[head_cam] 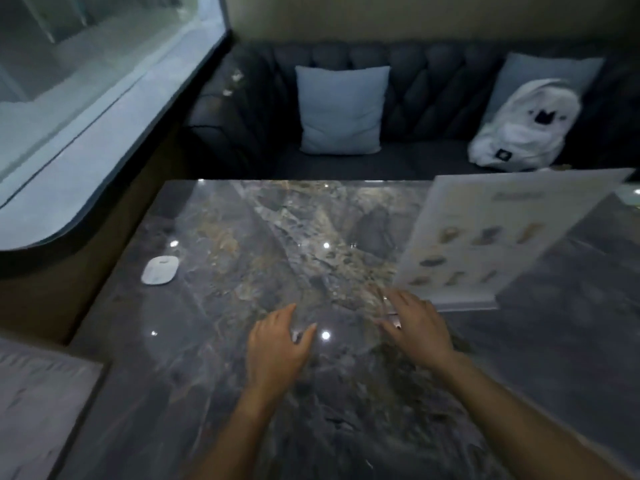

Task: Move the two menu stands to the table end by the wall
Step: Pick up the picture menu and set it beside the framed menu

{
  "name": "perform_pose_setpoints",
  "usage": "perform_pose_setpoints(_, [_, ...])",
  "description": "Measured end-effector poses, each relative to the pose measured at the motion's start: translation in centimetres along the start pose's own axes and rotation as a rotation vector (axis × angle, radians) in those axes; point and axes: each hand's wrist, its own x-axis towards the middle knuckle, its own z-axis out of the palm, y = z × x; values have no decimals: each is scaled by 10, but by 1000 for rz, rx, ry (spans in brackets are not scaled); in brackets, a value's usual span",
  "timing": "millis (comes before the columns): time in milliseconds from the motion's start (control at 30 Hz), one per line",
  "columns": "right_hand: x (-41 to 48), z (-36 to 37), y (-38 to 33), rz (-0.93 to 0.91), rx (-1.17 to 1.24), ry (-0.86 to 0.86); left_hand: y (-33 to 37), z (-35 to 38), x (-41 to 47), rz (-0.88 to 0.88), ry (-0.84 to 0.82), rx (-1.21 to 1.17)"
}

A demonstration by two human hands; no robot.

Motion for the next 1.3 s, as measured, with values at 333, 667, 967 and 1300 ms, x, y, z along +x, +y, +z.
perform_pose_setpoints(333, [-27,-37,104,280,159,201,87,48,19,80,-164,-107])
perform_pose_setpoints(667, [-7,-61,156,527,653,526,129,62,43,102,-111,-214])
perform_pose_setpoints(967, [4,-64,162,433,717,544,140,60,51,178,-5,-303])
perform_pose_setpoints(1300, [46,-81,104,239,680,520,104,12,66,159,170,-417])
